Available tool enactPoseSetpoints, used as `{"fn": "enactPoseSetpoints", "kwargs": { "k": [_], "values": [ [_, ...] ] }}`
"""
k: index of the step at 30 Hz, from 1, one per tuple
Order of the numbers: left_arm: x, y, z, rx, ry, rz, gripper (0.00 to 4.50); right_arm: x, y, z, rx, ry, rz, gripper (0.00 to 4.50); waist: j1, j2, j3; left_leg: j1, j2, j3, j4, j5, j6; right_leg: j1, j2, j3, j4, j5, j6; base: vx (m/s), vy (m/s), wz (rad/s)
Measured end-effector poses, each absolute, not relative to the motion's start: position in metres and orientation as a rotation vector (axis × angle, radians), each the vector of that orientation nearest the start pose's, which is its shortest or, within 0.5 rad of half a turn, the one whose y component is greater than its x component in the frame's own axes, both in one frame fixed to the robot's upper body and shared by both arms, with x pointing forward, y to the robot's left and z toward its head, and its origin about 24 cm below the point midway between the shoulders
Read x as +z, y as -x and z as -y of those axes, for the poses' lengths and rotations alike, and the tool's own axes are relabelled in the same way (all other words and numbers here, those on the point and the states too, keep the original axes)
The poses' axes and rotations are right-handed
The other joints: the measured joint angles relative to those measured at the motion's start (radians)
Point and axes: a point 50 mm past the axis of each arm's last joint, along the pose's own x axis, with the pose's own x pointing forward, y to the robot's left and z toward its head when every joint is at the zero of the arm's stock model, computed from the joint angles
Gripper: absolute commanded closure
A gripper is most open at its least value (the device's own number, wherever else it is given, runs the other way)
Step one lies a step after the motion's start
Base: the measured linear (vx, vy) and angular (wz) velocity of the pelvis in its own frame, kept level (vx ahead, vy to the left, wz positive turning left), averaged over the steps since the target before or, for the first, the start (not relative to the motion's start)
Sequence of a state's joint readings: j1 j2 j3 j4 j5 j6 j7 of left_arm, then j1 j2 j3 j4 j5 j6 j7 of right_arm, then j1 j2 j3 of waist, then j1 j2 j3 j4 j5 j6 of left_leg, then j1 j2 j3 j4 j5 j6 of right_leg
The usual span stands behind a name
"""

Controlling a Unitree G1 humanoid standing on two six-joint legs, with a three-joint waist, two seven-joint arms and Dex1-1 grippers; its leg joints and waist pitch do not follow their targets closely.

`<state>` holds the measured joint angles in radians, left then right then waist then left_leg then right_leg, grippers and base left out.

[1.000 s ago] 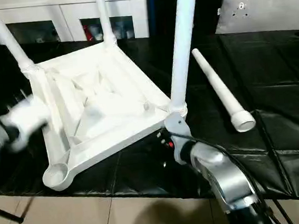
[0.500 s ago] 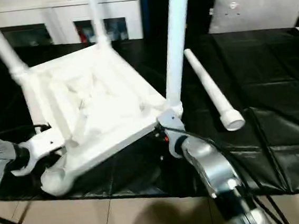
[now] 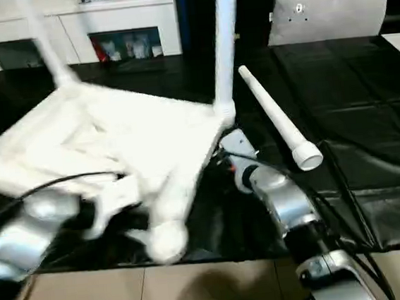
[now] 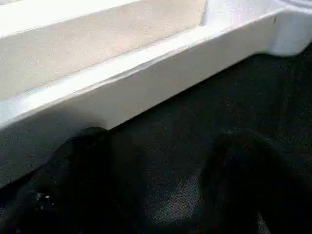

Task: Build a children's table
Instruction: Rotate table base

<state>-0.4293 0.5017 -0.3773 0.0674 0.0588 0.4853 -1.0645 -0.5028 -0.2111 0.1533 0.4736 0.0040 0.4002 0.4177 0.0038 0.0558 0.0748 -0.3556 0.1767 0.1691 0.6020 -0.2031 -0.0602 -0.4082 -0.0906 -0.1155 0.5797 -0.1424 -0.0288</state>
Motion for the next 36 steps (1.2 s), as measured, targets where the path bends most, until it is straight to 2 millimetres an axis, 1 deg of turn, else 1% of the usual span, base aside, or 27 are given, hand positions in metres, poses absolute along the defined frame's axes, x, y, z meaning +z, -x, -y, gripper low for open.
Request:
{"fn": "enactPoseSetpoints", "kwargs": {
  "k": [2,4,7,9,11,13,15,16,17,18,19,21,23,24,25,26,28,31,36],
  "values": [
    [0.067,-0.298,-0.125,-1.126,-0.559,-0.491,4.43,0.036,-0.331,0.132,0.516,0.228,-0.443,0.0,0.002,0.0,0.0,-0.001,0.0,0.0,0.0,0.0,0.0,0.0,0.0,0.0,0.0,0.0,0.0,0.0,0.0,0.0],
    [0.067,-0.309,-0.118,-1.046,-0.558,-0.438,4.43,0.037,-0.331,0.131,0.51,0.225,-0.435,0.0,0.0,0.0,0.0,-0.002,0.0,0.0,0.001,0.0,0.0,0.0,0.0,-0.001,-0.001,0.0,0.0,0.0,0.0,0.0],
    [0.072,-0.319,-0.113,-0.98,-0.559,-0.364,4.43,0.045,-0.334,0.132,0.487,0.222,-0.399,0.0,0.002,0.0,0.0,-0.002,0.0,0.0,0.001,0.0,0.0,0.0,0.0,-0.001,-0.001,0.0,0.001,0.0,0.0,0.0],
    [0.072,-0.32,-0.112,-0.963,-0.543,-0.342,4.43,0.054,-0.34,0.138,0.44,0.213,-0.388,0.0,0.004,0.0,0.0,-0.003,0.0,0.0,0.001,0.0,0.0,-0.001,0.0,-0.001,-0.001,0.0,0.001,0.0,0.0,0.0],
    [0.072,-0.318,-0.111,-0.957,-0.484,-0.317,4.43,0.073,-0.351,0.152,0.365,0.204,-0.367,0.0,0.005,0.003,0.002,-0.003,0.0,0.0,0.001,0.0,0.0,-0.002,-0.001,-0.001,-0.002,0.003,-0.004,0.0,0.0,0.0],
    [0.077,-0.315,-0.109,-0.976,-0.417,-0.279,4.43,0.092,-0.361,0.166,0.301,0.212,-0.347,0.0,0.011,0.004,0.002,-0.002,0.0,-0.001,0.001,0.0,0.0,-0.003,-0.001,-0.002,-0.001,0.003,-0.005,0.0,0.0,0.0],
    [0.083,-0.313,-0.107,-0.994,-0.387,-0.249,4.16,0.103,-0.367,0.173,0.26,0.226,-0.347,0.0,0.014,0.005,0.001,-0.003,0.0,-0.001,0.0,0.0,0.0,-0.003,-0.001,-0.002,-0.001,0.003,-0.005,0.0,0.0,0.0],
    [0.087,-0.311,-0.107,-1.007,-0.379,-0.234,4.16,0.106,-0.37,0.176,0.237,0.24,-0.361,0.0,0.015,0.005,0.001,-0.003,0.0,-0.001,0.0,0.0,0.0,-0.002,-0.001,-0.002,-0.001,0.003,-0.005,0.0,0.0,0.0],
    [0.089,-0.309,-0.107,-1.017,-0.383,-0.228,4.05,0.106,-0.371,0.179,0.224,0.244,-0.383,0.0,0.016,0.005,0.001,-0.003,0.0,-0.001,0.0,0.0,0.0,-0.003,-0.001,-0.003,-0.001,0.003,-0.005,0.0,0.0,0.0],
    [0.091,-0.308,-0.108,-1.025,-0.382,-0.224,4.05,0.104,-0.373,0.183,0.214,0.244,-0.406,0.0,0.018,0.005,0.001,-0.003,0.0,-0.001,0.0,0.0,0.0,-0.003,-0.001,-0.003,-0.001,0.003,-0.005,0.0,0.0,0.0],
    [0.094,-0.303,-0.111,-1.049,-0.382,-0.23,3.97,0.102,-0.377,0.19,0.196,0.239,-0.451,0.0,0.016,0.006,0.002,-0.003,0.0,0.0,0.0,0.0,0.0,-0.005,-0.001,-0.002,-0.001,0.003,-0.005,0.0,0.0,0.0],
    [0.093,-0.298,-0.115,-1.068,-0.378,-0.242,3.76,0.102,-0.378,0.205,0.155,0.23,-0.485,0.0,0.019,0.006,0.002,-0.003,0.0,0.0,0.0,0.0,0.0,-0.006,-0.001,-0.002,-0.001,0.003,-0.005,0.0,0.0,0.0],
    [0.092,-0.292,-0.12,-1.098,-0.373,-0.272,3.66,0.105,-0.384,0.217,0.116,0.225,-0.522,0.0,0.018,0.007,0.003,-0.006,0.0,0.0,0.001,0.0,0.0,-0.009,-0.001,-0.002,0.0,0.004,-0.006,0.0,0.0,0.0],
    [0.093,-0.29,-0.12,-1.11,-0.368,-0.271,3.59,0.107,-0.385,0.222,0.097,0.223,-0.523,0.0,0.021,0.007,0.003,-0.008,0.0,0.0,0.001,0.0,0.0,-0.01,-0.001,-0.003,0.0,0.004,-0.006,0.0,0.0,0.0],
    [0.095,-0.289,-0.12,-1.122,-0.363,-0.273,3.39,0.109,-0.387,0.227,0.076,0.22,-0.53,0.0,0.024,0.007,0.003,-0.01,0.001,0.0,0.001,0.0,0.0,-0.011,-0.001,-0.003,0.0,0.004,-0.006,0.0,0.0,0.0],
    [0.097,-0.288,-0.12,-1.126,-0.366,-0.269,3.39,0.11,-0.388,0.23,0.064,0.221,-0.531,0.0,0.026,0.007,0.003,-0.01,0.001,0.0,0.001,0.0,0.0,-0.011,-0.001,-0.003,0.0,0.004,-0.006,0.0,0.0,0.0],
    [0.099,-0.287,-0.12,-1.129,-0.37,-0.27,3.18,0.108,-0.389,0.232,0.05,0.225,-0.551,0.0,0.026,0.007,0.003,-0.011,0.001,0.0,0.001,0.0,0.0,-0.011,-0.001,-0.003,0.0,0.004,-0.006,0.0,0.0,0.0],
    [0.102,-0.285,-0.12,-1.134,-0.38,-0.269,2.98,0.098,-0.386,0.24,0.019,0.221,-0.603,0.0,0.029,0.007,0.003,-0.011,0.001,0.0,0.001,0.0,0.0,-0.011,-0.001,-0.003,0.0,0.004,-0.006,0.0,0.0,0.0],
    [0.102,-0.285,-0.124,-1.125,-0.393,-0.287,2.59,0.097,-0.385,0.251,-0.009,0.205,-0.632,0.0,0.03,0.009,0.004,-0.011,0.001,0.0,0.001,0.0,0.0,-0.011,-0.001,-0.003,0.0,0.004,-0.006,0.0,0.0,0.0]
  ]
}}
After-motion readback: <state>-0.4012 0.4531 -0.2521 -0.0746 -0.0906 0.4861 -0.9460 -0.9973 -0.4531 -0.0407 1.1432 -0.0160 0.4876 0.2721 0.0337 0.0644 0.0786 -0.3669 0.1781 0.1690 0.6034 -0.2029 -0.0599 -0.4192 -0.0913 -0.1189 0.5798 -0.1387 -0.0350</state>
